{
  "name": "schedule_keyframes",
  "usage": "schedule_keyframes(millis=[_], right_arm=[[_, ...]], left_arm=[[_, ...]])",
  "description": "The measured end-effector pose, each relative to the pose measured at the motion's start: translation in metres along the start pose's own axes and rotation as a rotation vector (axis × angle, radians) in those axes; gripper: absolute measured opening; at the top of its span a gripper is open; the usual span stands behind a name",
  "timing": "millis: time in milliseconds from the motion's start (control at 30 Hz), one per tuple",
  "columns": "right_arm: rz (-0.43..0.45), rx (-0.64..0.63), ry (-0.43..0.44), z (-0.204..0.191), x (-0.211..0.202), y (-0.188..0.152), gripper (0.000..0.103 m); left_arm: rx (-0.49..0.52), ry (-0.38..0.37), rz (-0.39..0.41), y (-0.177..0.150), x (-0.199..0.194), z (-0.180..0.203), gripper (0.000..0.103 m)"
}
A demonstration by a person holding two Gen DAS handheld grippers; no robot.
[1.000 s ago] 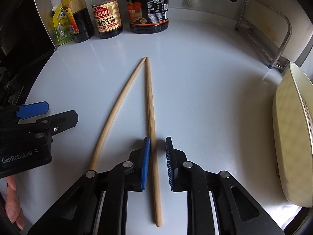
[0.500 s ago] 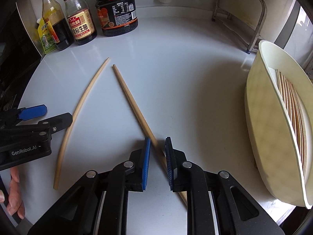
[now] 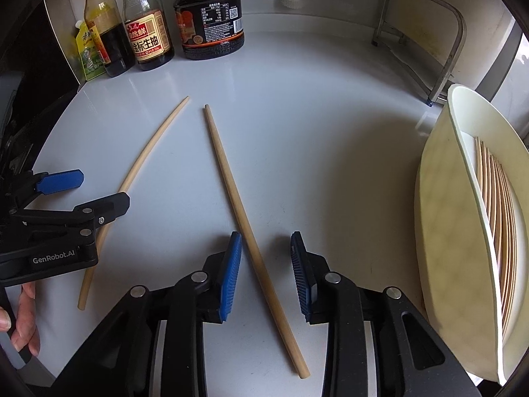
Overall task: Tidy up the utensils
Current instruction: 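Separate the last two chopsticks with the right gripper while the left gripper pushes one aside, then close the right gripper on its chopstick while the left gripper grips the other, then carry the chopstick with the right gripper while the left gripper carries its own to the basin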
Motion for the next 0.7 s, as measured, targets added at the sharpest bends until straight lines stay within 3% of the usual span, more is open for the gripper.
schedule_keyframes(millis=[100, 167, 333, 367, 433, 500, 700], right_arm=[[0.005, -0.015, 0.008, -0.002, 0.000, 0.001, 0.030], [0.007, -0.026, 0.011, -0.003, 0.001, 0.002, 0.030], [0.018, -0.042, 0.012, -0.005, 0.001, 0.002, 0.029], [0.020, -0.043, 0.015, -0.006, 0.001, 0.002, 0.026], [0.026, -0.060, 0.019, -0.009, 0.000, 0.002, 0.017], [0.027, -0.081, 0.015, -0.013, -0.001, 0.002, 0.007], [0.006, -0.029, 0.058, -0.010, -0.003, 0.002, 0.006]], left_arm=[[0.002, 0.004, 0.000, 0.000, 0.001, 0.004, 0.083], [0.008, 0.001, 0.004, 0.001, 0.002, 0.006, 0.078], [0.026, -0.018, 0.012, 0.000, -0.003, 0.015, 0.049], [0.028, -0.022, 0.015, -0.001, -0.004, 0.017, 0.045], [0.031, -0.032, 0.014, -0.002, -0.006, 0.020, 0.020], [0.031, -0.043, 0.006, -0.002, -0.006, 0.022, 0.007], [0.007, -0.059, -0.023, -0.007, -0.009, 0.019, 0.007]])
Point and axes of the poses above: each gripper's, at about its wrist camera, not at the fingertips, and x roughly the way its jaws point, z to its right, y to its top, the point moved 3 cm from there along x, roughly the way its jaws point, and after that the axes turned 7 degrees about -y, right-handed, at the moved point
